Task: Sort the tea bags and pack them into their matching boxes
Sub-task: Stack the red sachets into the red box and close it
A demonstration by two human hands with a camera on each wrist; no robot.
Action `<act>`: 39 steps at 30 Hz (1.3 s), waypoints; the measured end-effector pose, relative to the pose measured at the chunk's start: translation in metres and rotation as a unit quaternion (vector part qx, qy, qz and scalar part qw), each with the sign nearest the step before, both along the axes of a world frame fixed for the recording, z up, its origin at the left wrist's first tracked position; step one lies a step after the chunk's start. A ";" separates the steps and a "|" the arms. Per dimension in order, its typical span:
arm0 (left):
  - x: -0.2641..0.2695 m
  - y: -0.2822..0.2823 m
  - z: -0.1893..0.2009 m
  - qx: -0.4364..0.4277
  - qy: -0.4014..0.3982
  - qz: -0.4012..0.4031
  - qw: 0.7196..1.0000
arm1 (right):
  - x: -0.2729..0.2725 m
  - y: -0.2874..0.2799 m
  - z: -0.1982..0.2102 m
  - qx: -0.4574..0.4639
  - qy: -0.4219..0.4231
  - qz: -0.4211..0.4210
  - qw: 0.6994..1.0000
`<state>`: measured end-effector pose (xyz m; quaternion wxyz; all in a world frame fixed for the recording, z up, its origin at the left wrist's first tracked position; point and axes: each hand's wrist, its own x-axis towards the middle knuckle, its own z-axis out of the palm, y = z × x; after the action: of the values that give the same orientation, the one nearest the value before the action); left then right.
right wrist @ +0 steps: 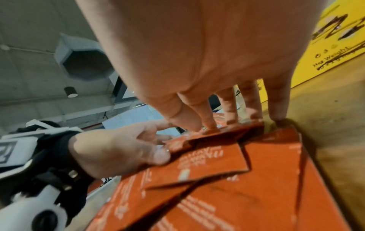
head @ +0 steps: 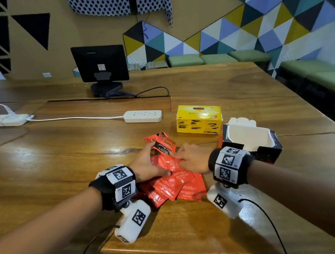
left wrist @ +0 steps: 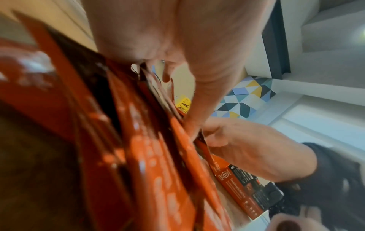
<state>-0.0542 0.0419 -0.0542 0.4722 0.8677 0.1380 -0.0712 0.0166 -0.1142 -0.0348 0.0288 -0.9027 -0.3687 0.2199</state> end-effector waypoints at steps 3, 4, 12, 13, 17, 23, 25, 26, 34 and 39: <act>0.001 0.001 0.002 -0.019 0.003 0.002 1.000 | 0.001 -0.002 -0.005 0.015 -0.020 0.007 1.000; 0.000 0.001 0.003 -0.018 0.004 -0.001 1.000 | 0.001 -0.001 -0.005 0.037 -0.010 -0.006 0.999; -0.009 -0.002 -0.003 0.008 -0.082 -0.046 0.996 | 0.008 -0.001 -0.005 0.125 0.061 -0.120 0.983; -0.009 -0.002 -0.002 0.025 -0.098 -0.053 0.993 | 0.009 -0.002 -0.003 0.137 0.091 -0.131 0.978; -0.009 -0.011 0.009 0.098 -0.166 -0.087 0.977 | 0.006 -0.004 0.005 0.180 0.165 -0.131 0.961; -0.009 -0.019 0.017 0.129 -0.184 -0.138 0.965 | 0.001 -0.004 0.006 0.210 0.222 -0.115 0.945; -0.009 -0.018 0.017 0.129 -0.183 -0.142 0.964 | 0.001 -0.003 0.004 0.227 0.217 -0.111 0.943; -0.009 -0.018 0.017 0.129 -0.180 -0.143 0.965 | 0.001 -0.003 0.004 0.231 0.210 -0.107 0.944; -0.013 0.015 0.024 0.143 -0.125 -0.059 0.980 | 0.005 -0.011 0.005 0.256 0.188 -0.145 0.937; -0.025 0.038 0.022 0.296 0.108 -0.090 0.945 | 0.012 -0.024 0.012 0.253 0.177 -0.162 0.937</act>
<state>-0.0793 0.0801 -0.0322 0.1677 0.9643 0.1246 -0.1624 0.0287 -0.1383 -0.0226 0.3560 -0.8597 -0.2494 0.2683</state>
